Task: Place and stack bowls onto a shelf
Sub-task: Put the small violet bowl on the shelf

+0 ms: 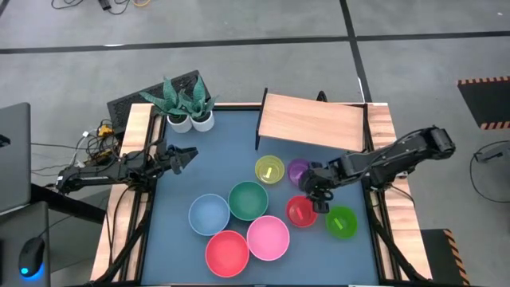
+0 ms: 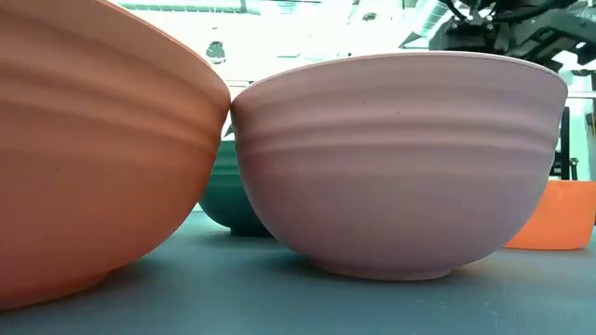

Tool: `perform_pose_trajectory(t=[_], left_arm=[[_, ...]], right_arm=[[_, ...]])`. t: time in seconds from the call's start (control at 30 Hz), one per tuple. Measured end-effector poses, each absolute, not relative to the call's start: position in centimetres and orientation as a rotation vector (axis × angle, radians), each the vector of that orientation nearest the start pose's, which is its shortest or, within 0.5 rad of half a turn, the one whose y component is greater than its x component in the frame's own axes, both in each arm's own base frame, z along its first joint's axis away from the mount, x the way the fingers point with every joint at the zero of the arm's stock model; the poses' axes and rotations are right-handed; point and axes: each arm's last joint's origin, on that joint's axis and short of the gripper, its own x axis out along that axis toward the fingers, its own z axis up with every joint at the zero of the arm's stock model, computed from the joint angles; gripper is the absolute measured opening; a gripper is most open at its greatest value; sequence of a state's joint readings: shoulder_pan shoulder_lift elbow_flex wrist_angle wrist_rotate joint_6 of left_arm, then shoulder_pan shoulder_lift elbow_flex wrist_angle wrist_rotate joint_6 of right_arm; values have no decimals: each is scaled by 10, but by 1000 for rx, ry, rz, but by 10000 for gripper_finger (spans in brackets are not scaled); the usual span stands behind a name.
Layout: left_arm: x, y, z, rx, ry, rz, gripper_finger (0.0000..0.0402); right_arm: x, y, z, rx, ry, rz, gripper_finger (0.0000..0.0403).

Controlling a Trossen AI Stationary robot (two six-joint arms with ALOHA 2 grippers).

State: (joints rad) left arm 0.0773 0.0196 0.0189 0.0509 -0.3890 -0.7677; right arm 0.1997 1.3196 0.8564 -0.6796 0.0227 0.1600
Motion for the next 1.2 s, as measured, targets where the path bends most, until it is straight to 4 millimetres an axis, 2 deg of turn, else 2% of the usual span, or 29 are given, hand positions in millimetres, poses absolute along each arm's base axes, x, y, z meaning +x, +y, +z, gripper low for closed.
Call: perform_pose_trajectory(t=[0.13,0.27,0.57,0.9,1.03,1.2], left_arm=[[94,18,173,-761,-226,424,209],[94,18,173,-760,-226,425,209],[94,18,173,-760,-226,424,209],[94,18,173,-758,-226,425,209],[94,18,173,-758,-226,425,209],[94,18,173,-759,-226,425,209]], right_arm=[[245,43,221,-165,1135,16,208],[251,36,220,-247,1145,13,211],[262,25,197,-197,1257,25,201],[273,24,164,-190,1383,28,193],[275,25,156,-170,1415,9,152],[275,25,157,-145,1409,-12,42]])
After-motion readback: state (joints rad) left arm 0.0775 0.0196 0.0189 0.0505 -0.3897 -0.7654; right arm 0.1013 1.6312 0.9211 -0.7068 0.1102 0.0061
